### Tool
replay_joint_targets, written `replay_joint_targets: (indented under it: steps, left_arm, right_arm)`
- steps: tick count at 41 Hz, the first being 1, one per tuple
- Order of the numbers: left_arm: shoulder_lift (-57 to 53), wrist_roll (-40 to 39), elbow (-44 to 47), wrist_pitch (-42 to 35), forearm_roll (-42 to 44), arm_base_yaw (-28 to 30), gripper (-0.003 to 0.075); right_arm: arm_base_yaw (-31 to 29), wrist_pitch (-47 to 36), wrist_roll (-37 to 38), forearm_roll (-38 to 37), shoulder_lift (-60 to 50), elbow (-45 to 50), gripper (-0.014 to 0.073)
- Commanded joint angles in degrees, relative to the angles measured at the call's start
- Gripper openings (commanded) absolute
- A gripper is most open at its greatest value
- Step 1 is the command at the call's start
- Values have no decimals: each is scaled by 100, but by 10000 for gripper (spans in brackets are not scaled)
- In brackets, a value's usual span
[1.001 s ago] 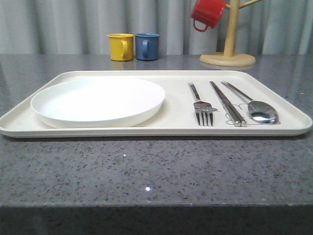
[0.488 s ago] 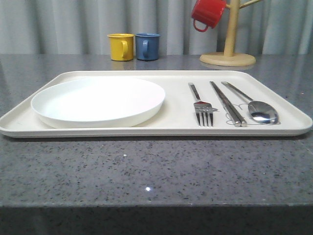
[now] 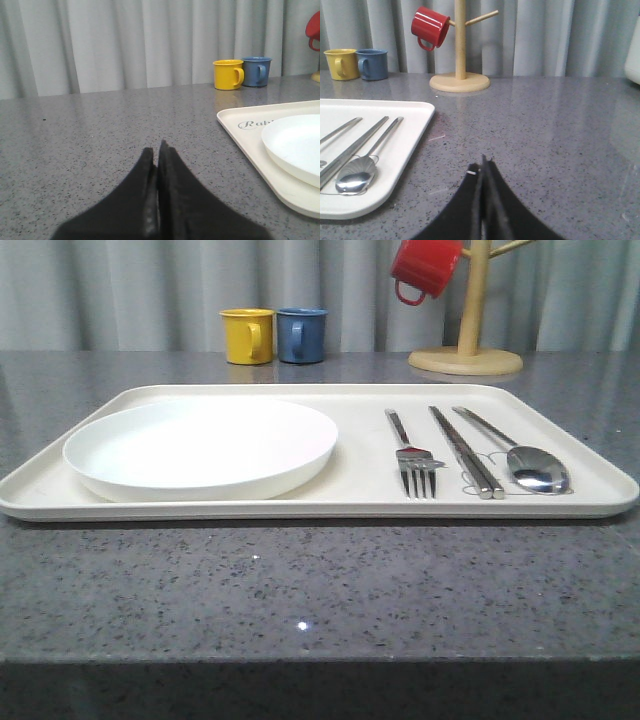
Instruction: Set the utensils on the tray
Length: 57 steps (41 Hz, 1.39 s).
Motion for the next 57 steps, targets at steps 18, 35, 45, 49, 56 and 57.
replay_joint_targets:
  steps: [18,35,45,49,56,57]
  left_arm:
    - [-127,-45,-22,-504,2,18,-18]
    - [-127,-45,-22,-504,2,18,-18]
    - [-127,-45,-22,-504,2,18,-18]
    - [-127,-45,-22,-504,2,18,-18]
    - [-127,-45,-22,-504,2,18,-18]
    - [-127,-45,-22,-504,2,18,-18]
  right_arm:
    - [-37,-717,825,-634,-101,-1,-66]
    - [-37,-814,830,-634,-101,-1,-66]
    - [-37,-814,830,-634,-101,-1,-66]
    - [-37,-814,830,-634,-101,-1,-66]
    - [-37,-814,830,-634,-101,-1,-66]
    - [-37,-814,830,-634,-101,-1,-66]
